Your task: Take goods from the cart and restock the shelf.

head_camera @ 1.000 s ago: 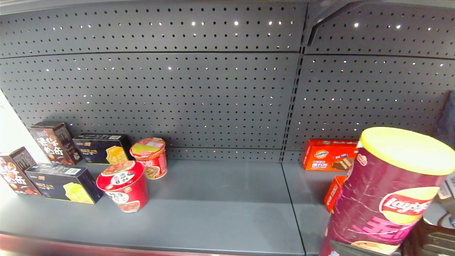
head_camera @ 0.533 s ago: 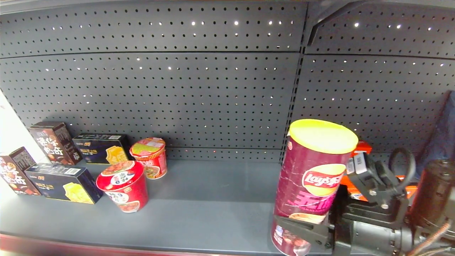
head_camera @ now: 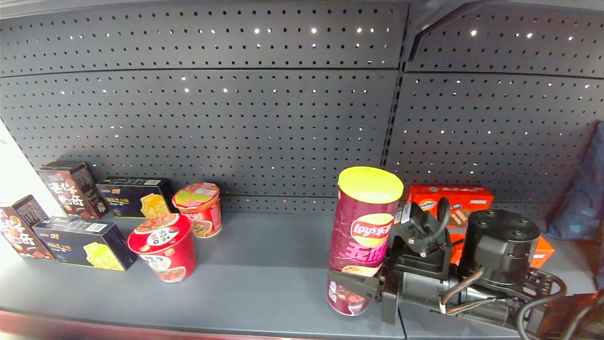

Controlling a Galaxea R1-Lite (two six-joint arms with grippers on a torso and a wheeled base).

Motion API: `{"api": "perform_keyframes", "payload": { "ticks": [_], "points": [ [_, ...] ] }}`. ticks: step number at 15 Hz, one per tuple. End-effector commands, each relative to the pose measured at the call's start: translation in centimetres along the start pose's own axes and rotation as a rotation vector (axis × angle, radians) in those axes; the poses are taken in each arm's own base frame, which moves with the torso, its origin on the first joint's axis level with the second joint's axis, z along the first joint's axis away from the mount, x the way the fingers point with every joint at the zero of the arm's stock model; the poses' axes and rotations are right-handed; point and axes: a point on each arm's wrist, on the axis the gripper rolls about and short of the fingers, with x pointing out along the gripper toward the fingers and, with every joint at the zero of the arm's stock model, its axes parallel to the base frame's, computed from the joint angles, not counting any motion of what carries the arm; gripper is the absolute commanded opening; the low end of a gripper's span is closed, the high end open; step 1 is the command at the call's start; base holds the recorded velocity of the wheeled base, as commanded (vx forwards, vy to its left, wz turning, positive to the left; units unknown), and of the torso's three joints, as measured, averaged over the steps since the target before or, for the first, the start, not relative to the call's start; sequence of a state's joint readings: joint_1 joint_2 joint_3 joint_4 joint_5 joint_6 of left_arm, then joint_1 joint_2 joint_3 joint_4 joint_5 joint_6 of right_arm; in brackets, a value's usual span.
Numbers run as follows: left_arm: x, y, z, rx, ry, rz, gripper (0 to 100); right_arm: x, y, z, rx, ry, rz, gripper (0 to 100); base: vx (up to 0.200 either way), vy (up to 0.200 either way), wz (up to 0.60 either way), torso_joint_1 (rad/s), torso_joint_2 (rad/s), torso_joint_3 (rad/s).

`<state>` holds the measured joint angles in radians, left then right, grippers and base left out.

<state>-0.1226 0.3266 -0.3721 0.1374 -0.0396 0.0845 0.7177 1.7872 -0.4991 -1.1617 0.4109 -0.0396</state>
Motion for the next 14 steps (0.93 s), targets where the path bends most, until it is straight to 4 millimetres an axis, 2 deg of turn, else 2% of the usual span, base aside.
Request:
{"api": "perform_keyframes", "payload": {
  "ticks": [1, 3, 14],
  "points": [
    [0.1, 0.0, -0.1, 0.0, 0.008, 0.0, 0, 0.5, -0.9, -1.5, 0.025, 0.049, -0.017, 0, 0.0, 0.0, 0.0, 0.0, 0.0, 0.0],
    [0.1, 0.0, -0.4, -0.001, 0.014, 0.0, 0, 0.3, -1.4, -2.1, 0.034, 0.064, -0.012, 0, 0.0, 0.0, 0.0, 0.0, 0.0, 0.0],
    [0.2, 0.0, -0.8, -0.004, 0.027, 0.011, 0, 1.8, -2.0, -3.9, 0.041, 0.088, 0.034, 0, 0.0, 0.0, 0.0, 0.0, 0.0, 0.0]
  ]
}}
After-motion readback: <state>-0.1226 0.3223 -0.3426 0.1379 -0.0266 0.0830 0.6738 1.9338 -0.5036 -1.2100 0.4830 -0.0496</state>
